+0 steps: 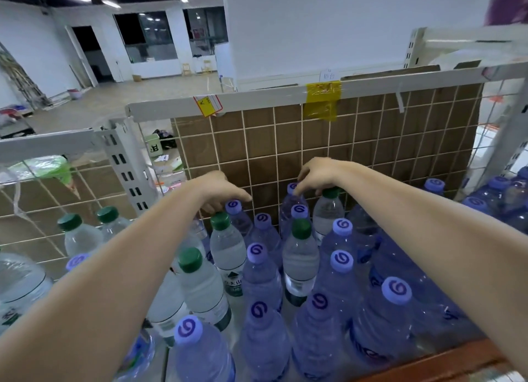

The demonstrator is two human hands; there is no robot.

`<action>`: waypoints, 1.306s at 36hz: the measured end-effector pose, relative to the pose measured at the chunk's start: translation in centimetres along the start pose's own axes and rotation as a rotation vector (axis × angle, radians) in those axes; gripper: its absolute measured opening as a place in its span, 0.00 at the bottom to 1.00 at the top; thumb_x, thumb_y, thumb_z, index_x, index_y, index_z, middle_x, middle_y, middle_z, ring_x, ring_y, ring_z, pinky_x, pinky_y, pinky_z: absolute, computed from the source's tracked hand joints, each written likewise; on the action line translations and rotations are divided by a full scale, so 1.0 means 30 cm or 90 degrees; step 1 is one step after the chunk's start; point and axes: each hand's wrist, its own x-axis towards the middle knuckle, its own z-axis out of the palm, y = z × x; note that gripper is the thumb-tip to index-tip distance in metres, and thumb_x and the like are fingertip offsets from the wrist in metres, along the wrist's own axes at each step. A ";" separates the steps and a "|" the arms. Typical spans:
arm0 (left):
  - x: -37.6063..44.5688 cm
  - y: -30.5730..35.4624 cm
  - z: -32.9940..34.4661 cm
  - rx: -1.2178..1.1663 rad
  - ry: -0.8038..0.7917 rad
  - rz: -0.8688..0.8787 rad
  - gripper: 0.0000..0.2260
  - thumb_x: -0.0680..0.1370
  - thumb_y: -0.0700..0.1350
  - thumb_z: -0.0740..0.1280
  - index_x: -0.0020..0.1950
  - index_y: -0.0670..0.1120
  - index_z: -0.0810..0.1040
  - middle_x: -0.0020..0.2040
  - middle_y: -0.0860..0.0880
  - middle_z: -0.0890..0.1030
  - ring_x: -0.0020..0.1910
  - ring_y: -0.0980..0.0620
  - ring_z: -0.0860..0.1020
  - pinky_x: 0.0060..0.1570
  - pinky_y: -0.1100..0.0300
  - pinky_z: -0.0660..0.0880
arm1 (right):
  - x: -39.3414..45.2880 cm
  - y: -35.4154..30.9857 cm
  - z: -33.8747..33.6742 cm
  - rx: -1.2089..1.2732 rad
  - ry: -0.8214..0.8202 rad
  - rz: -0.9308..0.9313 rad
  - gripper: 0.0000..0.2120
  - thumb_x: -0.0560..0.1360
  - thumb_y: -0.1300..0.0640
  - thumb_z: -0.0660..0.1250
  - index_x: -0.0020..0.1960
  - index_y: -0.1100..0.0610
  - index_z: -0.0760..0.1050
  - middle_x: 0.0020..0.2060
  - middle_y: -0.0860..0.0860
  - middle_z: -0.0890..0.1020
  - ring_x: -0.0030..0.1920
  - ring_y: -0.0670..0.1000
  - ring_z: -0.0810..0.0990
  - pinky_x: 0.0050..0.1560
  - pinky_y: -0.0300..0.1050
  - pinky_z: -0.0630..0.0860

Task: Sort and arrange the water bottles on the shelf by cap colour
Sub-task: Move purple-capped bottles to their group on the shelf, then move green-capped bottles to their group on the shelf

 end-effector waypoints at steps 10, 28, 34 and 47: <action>-0.132 -0.038 -0.039 0.257 -0.113 -0.023 0.42 0.63 0.71 0.70 0.67 0.43 0.72 0.61 0.45 0.79 0.52 0.48 0.80 0.59 0.51 0.73 | -0.113 0.102 -0.001 0.012 0.015 0.083 0.43 0.64 0.39 0.77 0.68 0.64 0.69 0.66 0.57 0.74 0.62 0.58 0.74 0.60 0.49 0.71; -0.129 -0.082 0.054 0.283 -0.079 0.029 0.18 0.64 0.55 0.78 0.46 0.47 0.79 0.41 0.51 0.78 0.41 0.53 0.76 0.38 0.60 0.71 | -0.122 0.169 0.091 -0.054 0.007 0.112 0.20 0.66 0.45 0.77 0.43 0.55 0.71 0.49 0.53 0.77 0.54 0.55 0.74 0.65 0.60 0.60; -0.133 -0.090 0.075 0.250 -0.056 0.057 0.23 0.62 0.57 0.78 0.48 0.43 0.81 0.40 0.48 0.77 0.38 0.51 0.74 0.40 0.58 0.71 | -0.111 0.179 0.100 -0.053 0.014 0.115 0.27 0.65 0.44 0.77 0.55 0.60 0.74 0.46 0.52 0.78 0.54 0.54 0.75 0.67 0.59 0.63; -0.188 -0.085 0.016 0.112 0.032 0.122 0.21 0.59 0.57 0.77 0.39 0.42 0.77 0.36 0.47 0.77 0.36 0.49 0.76 0.37 0.54 0.75 | -0.189 0.110 0.002 0.018 0.182 0.102 0.33 0.63 0.39 0.76 0.59 0.59 0.74 0.48 0.52 0.76 0.57 0.56 0.75 0.70 0.57 0.65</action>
